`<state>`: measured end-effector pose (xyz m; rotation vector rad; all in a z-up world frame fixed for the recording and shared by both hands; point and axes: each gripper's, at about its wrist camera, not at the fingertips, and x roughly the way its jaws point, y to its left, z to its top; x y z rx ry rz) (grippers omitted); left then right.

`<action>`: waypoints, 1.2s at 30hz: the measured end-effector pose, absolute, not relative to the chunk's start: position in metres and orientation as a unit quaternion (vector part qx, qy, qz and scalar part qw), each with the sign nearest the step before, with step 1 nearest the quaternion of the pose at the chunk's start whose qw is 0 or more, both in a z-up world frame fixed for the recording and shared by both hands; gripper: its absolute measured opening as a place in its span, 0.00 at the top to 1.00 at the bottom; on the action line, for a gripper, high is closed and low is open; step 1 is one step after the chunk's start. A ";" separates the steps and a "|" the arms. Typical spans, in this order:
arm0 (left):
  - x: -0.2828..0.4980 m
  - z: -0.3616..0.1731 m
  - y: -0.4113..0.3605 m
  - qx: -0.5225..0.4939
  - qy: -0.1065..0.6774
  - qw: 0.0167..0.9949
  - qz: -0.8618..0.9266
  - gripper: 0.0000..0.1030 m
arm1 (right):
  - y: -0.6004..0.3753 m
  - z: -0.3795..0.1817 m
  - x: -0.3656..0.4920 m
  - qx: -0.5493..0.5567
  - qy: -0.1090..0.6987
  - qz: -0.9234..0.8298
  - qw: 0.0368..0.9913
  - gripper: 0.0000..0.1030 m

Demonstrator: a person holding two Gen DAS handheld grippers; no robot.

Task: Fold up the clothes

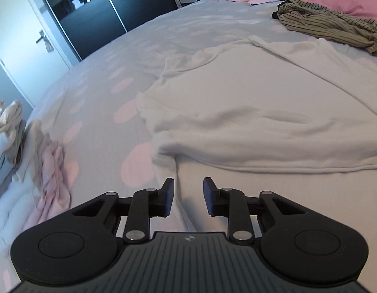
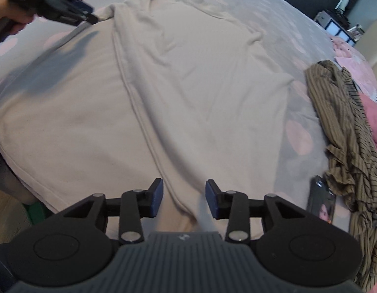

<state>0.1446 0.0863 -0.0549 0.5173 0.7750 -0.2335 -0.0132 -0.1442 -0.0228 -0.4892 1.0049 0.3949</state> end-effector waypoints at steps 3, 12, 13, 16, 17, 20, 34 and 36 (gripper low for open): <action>0.158 -0.066 0.086 0.270 0.363 0.884 -0.113 0.80 | -0.140 -0.027 -0.006 -0.225 0.479 0.192 0.827 0.58; 0.183 -0.084 0.089 0.291 0.358 0.882 -0.098 0.89 | -0.133 -0.035 0.004 -0.220 0.482 0.225 0.818 0.55; 0.182 -0.084 0.090 0.295 0.356 0.881 -0.098 0.91 | -0.132 -0.034 0.002 -0.226 0.478 0.231 0.817 0.54; 0.180 -0.079 0.094 0.288 0.356 0.883 -0.100 0.95 | -0.125 -0.034 -0.005 -0.254 0.461 0.249 0.813 0.54; 0.180 -0.077 0.095 0.284 0.356 0.884 -0.100 0.95 | -0.123 -0.035 -0.008 -0.267 0.454 0.253 0.812 0.54; 0.178 -0.066 0.106 0.253 0.360 0.893 -0.099 0.96 | -0.118 -0.040 -0.016 -0.311 0.437 0.256 0.804 0.56; 0.167 -0.051 0.143 0.192 0.374 0.904 -0.083 1.00 | -0.126 -0.047 -0.021 -0.339 0.452 0.246 0.788 0.90; 0.162 -0.051 0.136 0.217 0.372 0.899 -0.085 0.98 | -0.127 -0.048 -0.022 -0.340 0.451 0.246 0.788 0.90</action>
